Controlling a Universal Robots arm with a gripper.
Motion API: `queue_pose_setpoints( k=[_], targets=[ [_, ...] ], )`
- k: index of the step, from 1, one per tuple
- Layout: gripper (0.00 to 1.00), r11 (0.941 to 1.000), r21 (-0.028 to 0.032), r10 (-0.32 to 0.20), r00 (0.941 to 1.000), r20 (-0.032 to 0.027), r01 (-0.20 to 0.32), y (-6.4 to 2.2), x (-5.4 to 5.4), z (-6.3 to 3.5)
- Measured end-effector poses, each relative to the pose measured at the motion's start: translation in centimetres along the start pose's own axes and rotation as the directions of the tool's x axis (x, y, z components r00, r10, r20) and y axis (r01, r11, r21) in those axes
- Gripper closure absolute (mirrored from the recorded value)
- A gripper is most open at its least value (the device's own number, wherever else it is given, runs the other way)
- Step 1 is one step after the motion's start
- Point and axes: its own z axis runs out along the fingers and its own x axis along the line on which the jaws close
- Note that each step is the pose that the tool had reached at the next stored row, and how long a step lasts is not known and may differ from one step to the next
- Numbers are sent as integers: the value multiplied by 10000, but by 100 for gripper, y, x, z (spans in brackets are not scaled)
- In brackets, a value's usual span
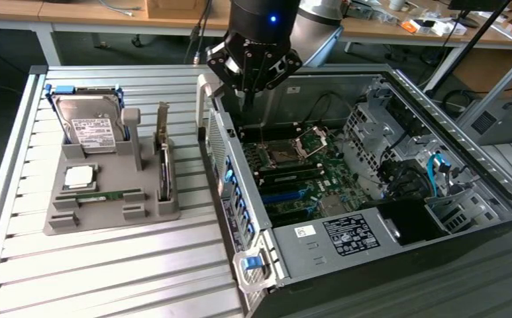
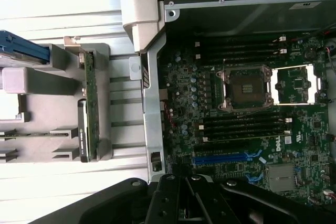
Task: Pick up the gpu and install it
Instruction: 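Reach for the gpu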
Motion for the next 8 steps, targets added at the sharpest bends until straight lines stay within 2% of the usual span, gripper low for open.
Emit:
queue_pose_setpoints(
  k=[8],
  targets=[
    [90, 10000, 1, 0, 10000, -1, 0, -3, 37, -1]
  ],
)
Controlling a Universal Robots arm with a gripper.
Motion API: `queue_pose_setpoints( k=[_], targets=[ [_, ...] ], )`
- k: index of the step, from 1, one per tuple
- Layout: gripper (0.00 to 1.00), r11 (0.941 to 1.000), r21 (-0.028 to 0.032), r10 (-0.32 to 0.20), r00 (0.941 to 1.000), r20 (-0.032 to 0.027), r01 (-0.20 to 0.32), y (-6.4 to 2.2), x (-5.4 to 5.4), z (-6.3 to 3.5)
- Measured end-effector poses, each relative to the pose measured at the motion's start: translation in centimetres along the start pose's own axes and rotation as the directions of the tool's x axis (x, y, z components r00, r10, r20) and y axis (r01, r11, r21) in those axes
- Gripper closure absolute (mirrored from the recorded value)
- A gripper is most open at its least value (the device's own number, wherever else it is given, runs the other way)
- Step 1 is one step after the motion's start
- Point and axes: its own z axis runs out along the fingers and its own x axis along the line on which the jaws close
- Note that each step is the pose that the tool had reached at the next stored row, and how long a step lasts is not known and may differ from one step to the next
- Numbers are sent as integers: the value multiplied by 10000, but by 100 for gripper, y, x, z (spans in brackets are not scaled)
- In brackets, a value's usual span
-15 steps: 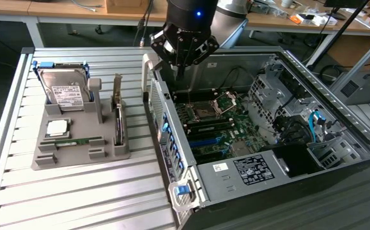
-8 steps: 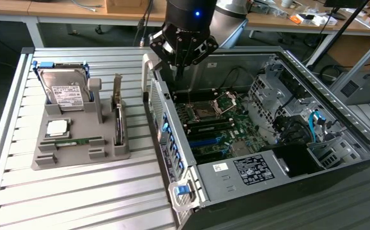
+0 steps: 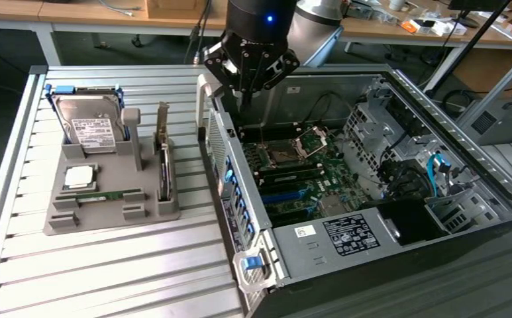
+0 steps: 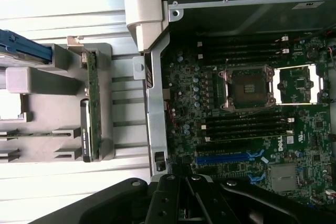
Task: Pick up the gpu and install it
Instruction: 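Reach for the gpu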
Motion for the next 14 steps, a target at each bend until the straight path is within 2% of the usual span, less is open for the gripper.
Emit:
queue_pose_setpoints(
  k=[14],
  targets=[
    [90, 10000, 0, 0, 10000, 0, 0, -2, 24, -1]
  ],
)
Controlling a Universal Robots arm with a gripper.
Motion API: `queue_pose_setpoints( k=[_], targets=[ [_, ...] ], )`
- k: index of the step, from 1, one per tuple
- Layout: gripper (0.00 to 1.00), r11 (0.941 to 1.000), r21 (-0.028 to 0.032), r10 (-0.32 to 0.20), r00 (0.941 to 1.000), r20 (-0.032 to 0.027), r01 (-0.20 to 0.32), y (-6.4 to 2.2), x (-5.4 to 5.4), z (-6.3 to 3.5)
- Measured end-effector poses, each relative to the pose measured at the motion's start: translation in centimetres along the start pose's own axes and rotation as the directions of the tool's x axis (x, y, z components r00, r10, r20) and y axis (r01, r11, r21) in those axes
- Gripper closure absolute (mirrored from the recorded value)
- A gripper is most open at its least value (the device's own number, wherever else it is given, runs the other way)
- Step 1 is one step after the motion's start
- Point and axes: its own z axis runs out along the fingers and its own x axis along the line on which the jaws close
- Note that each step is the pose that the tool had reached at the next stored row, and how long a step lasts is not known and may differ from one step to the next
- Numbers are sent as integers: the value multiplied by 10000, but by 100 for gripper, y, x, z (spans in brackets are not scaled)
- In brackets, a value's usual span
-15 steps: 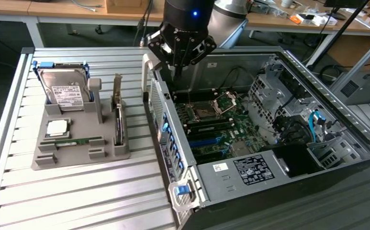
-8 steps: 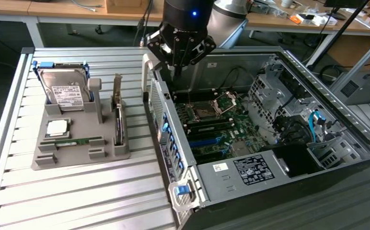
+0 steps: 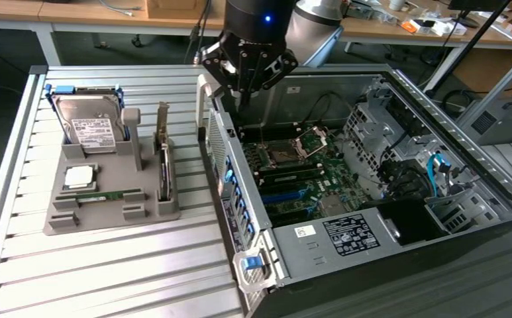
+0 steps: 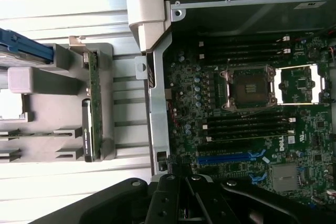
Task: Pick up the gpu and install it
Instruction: 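Reach for the gpu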
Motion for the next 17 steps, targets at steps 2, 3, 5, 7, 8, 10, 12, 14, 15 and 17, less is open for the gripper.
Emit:
queue_pose_setpoints(
  k=[2, 3, 5, 7, 8, 10, 12, 14, 15, 17],
  targets=[
    [90, 10000, 0, 0, 10000, 0, 0, 0, 4, 0],
    [90, 10000, 0, 0, 10000, 0, 0, 0, 5, 0],
    [90, 10000, 0, -1, 10000, 0, 1, -1, 9, 0],
    [90, 10000, 0, -1, 10000, 0, 1, -1, 13, 0],
    [90, 10000, 0, 0, 10000, 0, 0, -1, 15, -1],
    [90, 10000, 0, 0, 10000, 0, 0, -1, 20, -1],
    [90, 10000, 0, -1, 10000, 0, 1, -2, 23, -1],
    [90, 10000, 0, 0, 10000, 0, 0, -2, 26, -1],
    [90, 10000, 0, 0, 10000, 0, 0, -2, 30, -1],
    [90, 10000, 0, -1, 10000, 0, 1, -3, 35, -1]
  ],
)
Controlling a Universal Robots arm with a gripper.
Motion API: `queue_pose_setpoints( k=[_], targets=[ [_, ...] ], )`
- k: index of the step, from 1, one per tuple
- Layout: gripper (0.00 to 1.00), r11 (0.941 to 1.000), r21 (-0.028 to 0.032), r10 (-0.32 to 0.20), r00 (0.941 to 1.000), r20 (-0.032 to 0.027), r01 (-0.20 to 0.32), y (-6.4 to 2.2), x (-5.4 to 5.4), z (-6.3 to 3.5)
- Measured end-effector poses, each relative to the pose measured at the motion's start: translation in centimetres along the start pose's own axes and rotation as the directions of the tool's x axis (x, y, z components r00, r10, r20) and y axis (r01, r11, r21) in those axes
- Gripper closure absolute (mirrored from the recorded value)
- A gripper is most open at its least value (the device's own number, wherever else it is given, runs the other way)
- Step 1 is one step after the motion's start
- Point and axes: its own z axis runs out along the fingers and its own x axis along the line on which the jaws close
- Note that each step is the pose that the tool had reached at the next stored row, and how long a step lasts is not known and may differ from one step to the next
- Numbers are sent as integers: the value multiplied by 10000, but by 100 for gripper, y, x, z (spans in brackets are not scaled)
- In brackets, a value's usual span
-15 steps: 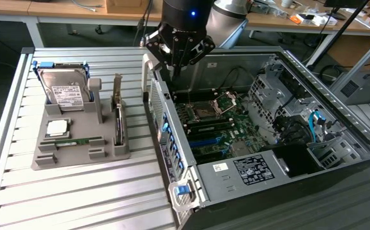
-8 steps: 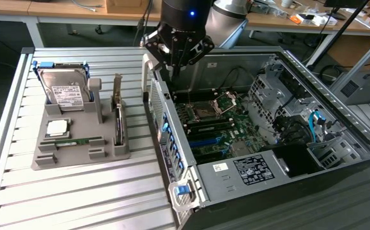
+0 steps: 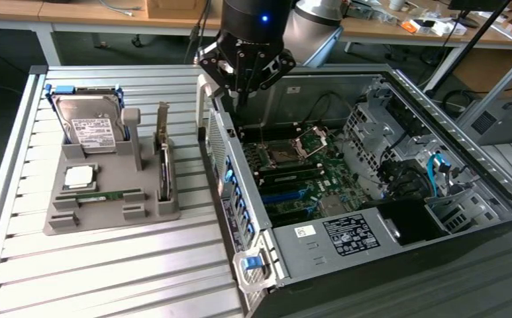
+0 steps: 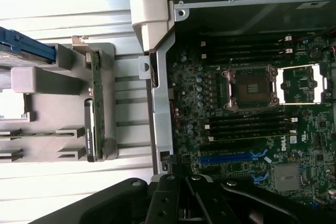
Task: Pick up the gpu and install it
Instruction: 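Reach for the gpu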
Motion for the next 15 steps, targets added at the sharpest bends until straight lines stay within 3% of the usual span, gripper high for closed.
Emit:
queue_pose_setpoints(
  k=[15],
  targets=[
    [90, 10000, 1, 0, 10000, 0, 0, -4, 55, -2]
  ],
)
